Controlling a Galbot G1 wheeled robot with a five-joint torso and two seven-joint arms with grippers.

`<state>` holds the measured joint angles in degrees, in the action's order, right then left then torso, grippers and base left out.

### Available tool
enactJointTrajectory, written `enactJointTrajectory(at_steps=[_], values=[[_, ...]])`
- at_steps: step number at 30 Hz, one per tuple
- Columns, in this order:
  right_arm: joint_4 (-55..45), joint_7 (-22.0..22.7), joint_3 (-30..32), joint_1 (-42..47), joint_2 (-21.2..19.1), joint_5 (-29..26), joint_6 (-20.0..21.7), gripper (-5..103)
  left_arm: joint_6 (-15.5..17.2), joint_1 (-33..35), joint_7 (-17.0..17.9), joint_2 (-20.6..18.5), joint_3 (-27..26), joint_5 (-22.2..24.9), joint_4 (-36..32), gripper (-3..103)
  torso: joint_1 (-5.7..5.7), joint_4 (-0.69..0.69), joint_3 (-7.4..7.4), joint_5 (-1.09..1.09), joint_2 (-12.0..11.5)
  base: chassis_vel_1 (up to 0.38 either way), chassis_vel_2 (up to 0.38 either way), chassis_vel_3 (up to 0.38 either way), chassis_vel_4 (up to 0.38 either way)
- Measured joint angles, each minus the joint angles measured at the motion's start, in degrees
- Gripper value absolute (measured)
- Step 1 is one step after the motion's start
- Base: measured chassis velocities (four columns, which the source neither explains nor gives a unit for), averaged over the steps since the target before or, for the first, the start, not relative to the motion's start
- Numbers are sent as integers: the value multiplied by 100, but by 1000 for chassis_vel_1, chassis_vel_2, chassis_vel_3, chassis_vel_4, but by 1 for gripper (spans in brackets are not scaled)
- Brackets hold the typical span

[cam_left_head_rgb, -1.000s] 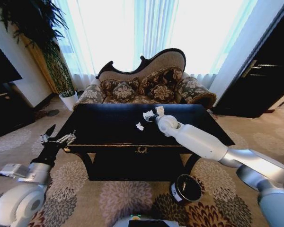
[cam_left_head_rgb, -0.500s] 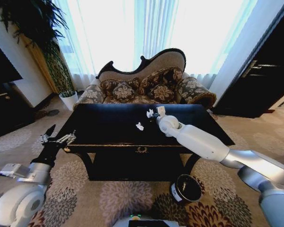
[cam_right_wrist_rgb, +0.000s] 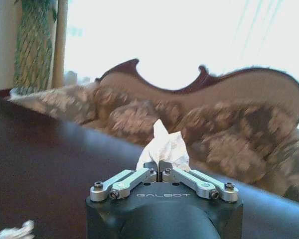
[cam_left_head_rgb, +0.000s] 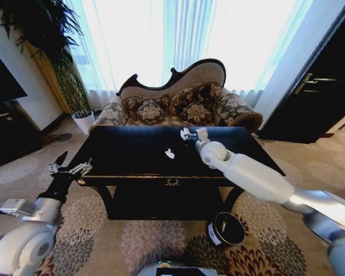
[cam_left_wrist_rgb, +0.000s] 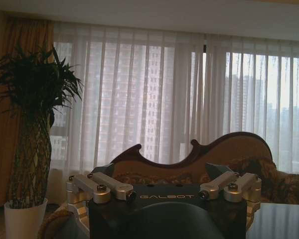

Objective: Move to the front of the table and place the trash on the table into the trash bin.

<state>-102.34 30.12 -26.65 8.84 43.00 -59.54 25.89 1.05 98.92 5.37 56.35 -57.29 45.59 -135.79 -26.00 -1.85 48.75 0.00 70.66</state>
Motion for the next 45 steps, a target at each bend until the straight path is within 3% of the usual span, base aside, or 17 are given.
enactJointTrajectory(at_steps=[5,6,9,11,12,14,16,22,24,25,28,32,34,38,39,43,45], values=[[-567,-317,1221,977,-764,388,-33,1,0,0,0,0,0,0,0,100,-1,-2,0,-1,0,0,0,0,0],[-567,-317,1221,977,-764,388,-33,1,0,0,0,0,0,0,0,100,-1,-2,0,-1,0,0,0,0,0],[-1102,-435,2661,2352,-1313,439,-81,1,0,0,0,0,0,0,0,100,0,-6,0,2,1,0,0,0,0],[-1452,-538,3683,3282,-1438,776,-136,1,0,0,0,0,0,0,0,100,0,-4,-1,-3,1,0,0,0,0],[-1452,-538,3683,3282,-1438,776,-136,1,0,0,0,0,0,0,0,100,0,-4,-1,-3,1,0,0,0,0],[-1710,-614,4358,3963,-1395,968,-149,1,0,0,0,0,0,0,0,100,0,-4,-1,2,1,0,0,0,0],[-2004,-615,5069,4622,-1159,1017,-137,0,0,-1,0,0,0,0,0,100,0,-3,-1,-3,1,0,0,0,0],[-2182,-798,5702,5312,-565,1345,-203,0,0,0,0,0,0,0,0,100,-1,3,0,-2,1,0,0,0,0],[-2406,-920,6193,6045,-87,1579,-321,0,0,0,0,0,0,0,0,100,-2,0,0,-1,0,0,0,0,0],[-2406,-920,6193,6045,-87,1579,-321,0,0,0,0,0,0,0,0,100,-2,0,0,-1,0,0,0,0,0],[-2809,-1075,6897,7112,707,2069,-580,0,0,0,0,0,0,0,0,100,0,-4,-1,0,1,0,0,0,0],[-3027,-1308,7499,7850,1283,2475,-985,0,0,0,1,0,0,0,0,100,0,-1,-1,-2,1,0,0,0,0],[-3044,-1340,7586,7978,1389,2548,-1110,0,0,0,0,0,0,0,0,100,0,-1,-1,-4,1,0,0,0,0],[-3050,-1498,7826,8627,2119,2722,-1843,0,0,0,0,0,0,0,0,100,0,-1,0,-2,0,0,0,0,0],[-3050,-1498,7826,8627,2119,2722,-1843,0,0,0,0,0,0,0,0,100,0,-1,0,-2,0,0,0,0,0],[-2921,-1565,7752,8987,2834,2843,-2215,0,0,0,0,0,0,0,0,100,0,-3,-1,-4,0,0,0,0,0],[-2854,-1534,7700,8992,2930,2915,-2323,0,0,0,0,0,0,0,0,100,0,-3,0,-2,0,0,0,0,0]])
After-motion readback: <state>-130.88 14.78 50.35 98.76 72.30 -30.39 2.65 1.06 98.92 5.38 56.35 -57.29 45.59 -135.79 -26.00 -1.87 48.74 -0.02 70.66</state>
